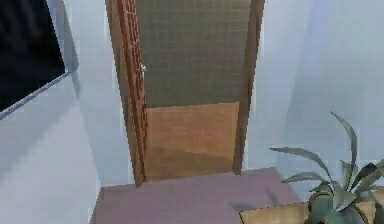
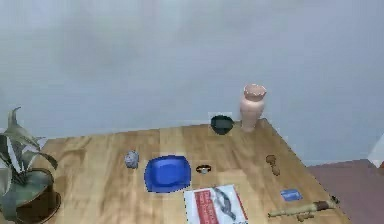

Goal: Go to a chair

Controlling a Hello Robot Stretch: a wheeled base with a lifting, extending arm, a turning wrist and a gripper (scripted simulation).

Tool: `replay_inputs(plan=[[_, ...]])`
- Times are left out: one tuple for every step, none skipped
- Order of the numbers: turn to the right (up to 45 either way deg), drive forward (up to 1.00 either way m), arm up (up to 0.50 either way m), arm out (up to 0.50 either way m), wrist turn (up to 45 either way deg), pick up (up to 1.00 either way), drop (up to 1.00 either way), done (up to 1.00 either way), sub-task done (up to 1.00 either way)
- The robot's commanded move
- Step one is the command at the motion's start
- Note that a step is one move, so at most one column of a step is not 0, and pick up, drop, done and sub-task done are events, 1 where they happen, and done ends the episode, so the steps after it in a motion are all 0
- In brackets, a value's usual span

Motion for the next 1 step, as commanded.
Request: replay_inputs(plan=[[0.0,0.95,0.0,0.0,0.0,0.0,0.0,0.0,0.0]])
